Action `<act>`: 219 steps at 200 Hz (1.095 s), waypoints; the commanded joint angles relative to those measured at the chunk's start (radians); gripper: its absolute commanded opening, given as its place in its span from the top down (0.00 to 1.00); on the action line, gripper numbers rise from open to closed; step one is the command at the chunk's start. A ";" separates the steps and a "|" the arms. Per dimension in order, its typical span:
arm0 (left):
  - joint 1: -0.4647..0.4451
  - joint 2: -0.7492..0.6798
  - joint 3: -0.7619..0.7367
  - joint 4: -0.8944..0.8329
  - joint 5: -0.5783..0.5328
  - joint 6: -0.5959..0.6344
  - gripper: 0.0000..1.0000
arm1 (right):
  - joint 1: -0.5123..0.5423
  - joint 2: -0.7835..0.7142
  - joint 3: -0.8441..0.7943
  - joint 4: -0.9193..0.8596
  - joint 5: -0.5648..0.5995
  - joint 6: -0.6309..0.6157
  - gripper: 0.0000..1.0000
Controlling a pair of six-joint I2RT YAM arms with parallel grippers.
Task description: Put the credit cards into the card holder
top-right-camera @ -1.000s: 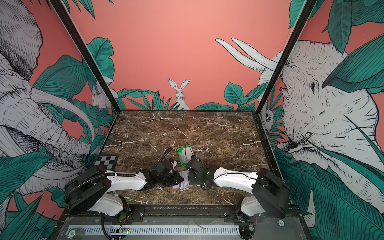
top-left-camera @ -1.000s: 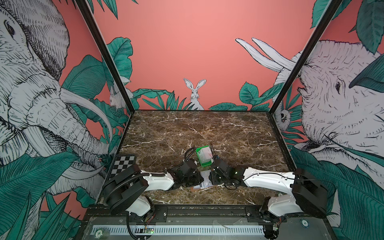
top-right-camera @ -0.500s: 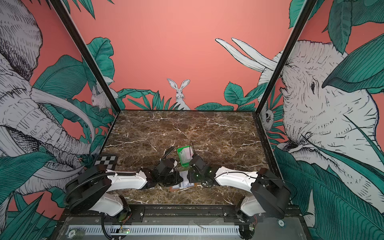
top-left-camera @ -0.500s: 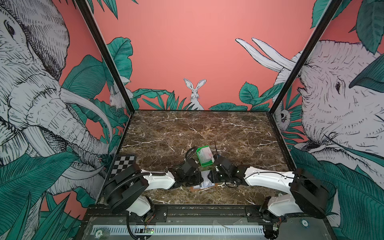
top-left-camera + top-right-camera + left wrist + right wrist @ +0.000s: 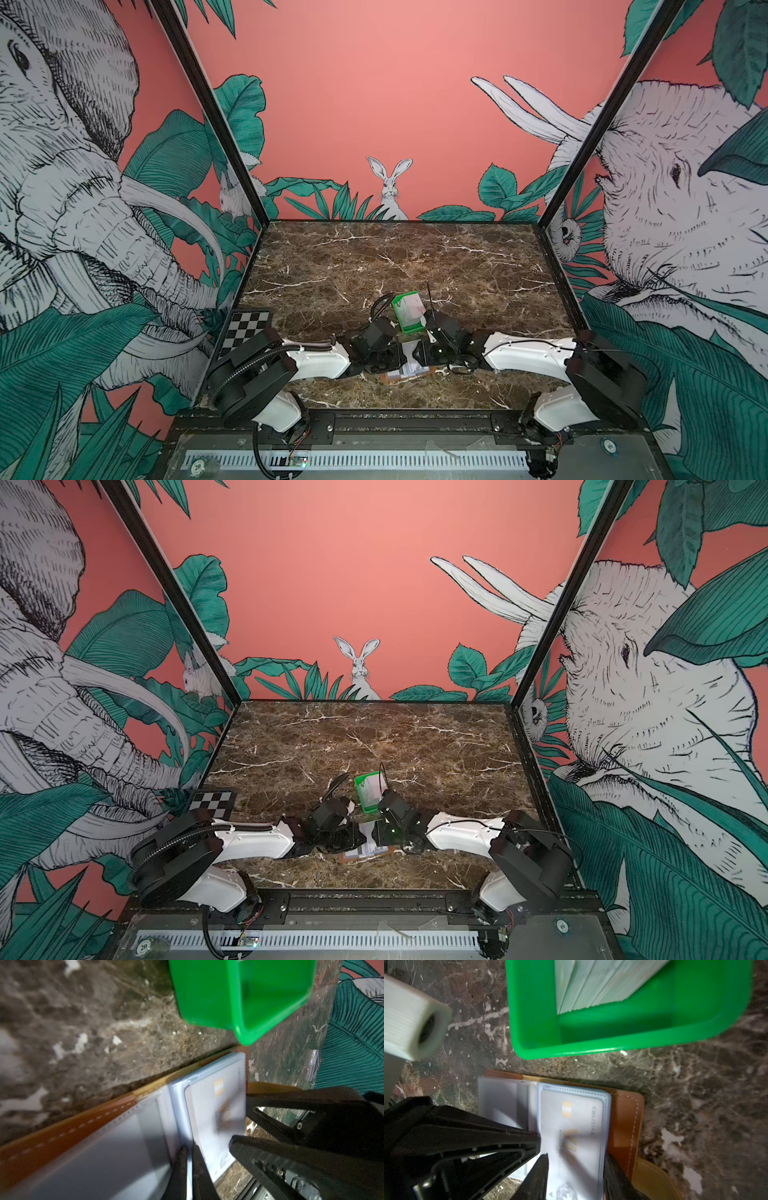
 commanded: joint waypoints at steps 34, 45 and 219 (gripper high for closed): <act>-0.008 0.015 -0.039 0.008 -0.013 -0.024 0.90 | 0.004 -0.067 -0.013 0.033 -0.028 -0.012 0.61; -0.008 0.007 -0.042 0.021 -0.010 -0.029 0.90 | 0.012 -0.080 -0.003 0.016 -0.025 -0.013 0.61; 0.051 -0.207 -0.155 -0.064 -0.029 -0.038 0.90 | 0.156 0.018 0.184 -0.087 0.043 -0.012 0.53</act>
